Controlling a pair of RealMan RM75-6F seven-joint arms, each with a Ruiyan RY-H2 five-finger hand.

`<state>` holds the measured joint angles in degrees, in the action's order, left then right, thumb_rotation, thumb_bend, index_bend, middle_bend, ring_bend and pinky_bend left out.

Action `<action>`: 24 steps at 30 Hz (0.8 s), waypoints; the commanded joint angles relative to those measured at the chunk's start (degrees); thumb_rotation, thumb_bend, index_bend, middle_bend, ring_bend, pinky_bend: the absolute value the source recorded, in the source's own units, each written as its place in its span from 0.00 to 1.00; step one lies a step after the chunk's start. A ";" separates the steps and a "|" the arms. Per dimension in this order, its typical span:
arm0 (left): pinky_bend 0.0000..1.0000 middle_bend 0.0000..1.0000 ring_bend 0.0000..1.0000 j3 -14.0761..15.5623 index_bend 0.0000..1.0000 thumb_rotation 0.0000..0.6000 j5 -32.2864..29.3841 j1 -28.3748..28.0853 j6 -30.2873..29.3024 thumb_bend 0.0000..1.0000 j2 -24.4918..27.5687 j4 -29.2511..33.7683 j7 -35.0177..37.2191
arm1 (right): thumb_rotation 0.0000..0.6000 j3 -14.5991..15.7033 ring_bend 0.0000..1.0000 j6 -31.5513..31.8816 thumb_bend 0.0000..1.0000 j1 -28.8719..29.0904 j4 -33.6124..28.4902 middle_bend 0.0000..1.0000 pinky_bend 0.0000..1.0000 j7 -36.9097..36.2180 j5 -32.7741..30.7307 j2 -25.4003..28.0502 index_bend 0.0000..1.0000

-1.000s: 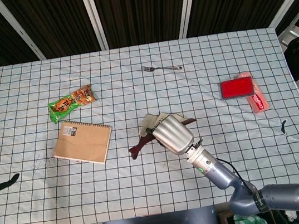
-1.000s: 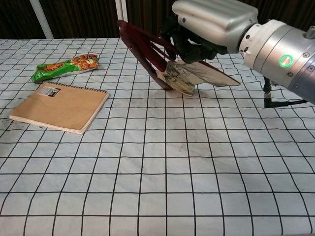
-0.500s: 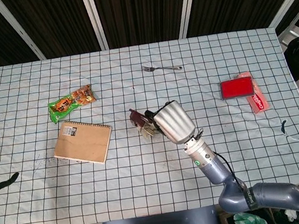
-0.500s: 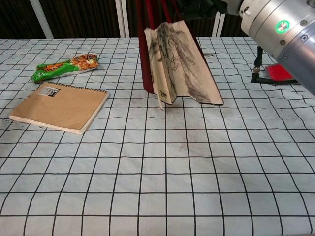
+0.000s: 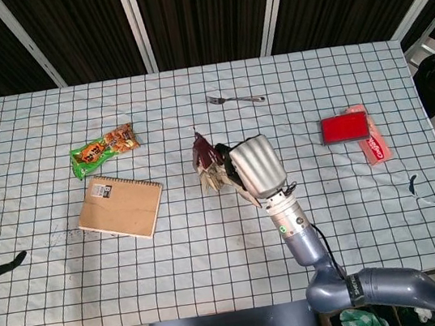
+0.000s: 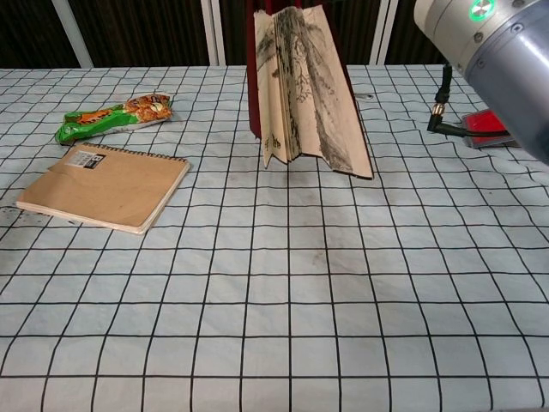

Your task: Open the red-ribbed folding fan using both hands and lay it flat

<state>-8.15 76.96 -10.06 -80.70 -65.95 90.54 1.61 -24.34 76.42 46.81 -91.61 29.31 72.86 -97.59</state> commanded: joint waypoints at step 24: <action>0.00 0.00 0.00 -4.73 0.14 1.00 -2.46 -9.03 9.77 0.07 4.95 10.81 -5.84 | 1.00 -1.15 0.94 -1.74 0.65 1.10 -3.93 0.90 0.88 -3.70 0.52 3.87 0.90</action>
<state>-11.39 75.83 -16.72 -73.37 -61.45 99.85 -2.17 -25.45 74.71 47.85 -95.47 25.54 73.45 -93.76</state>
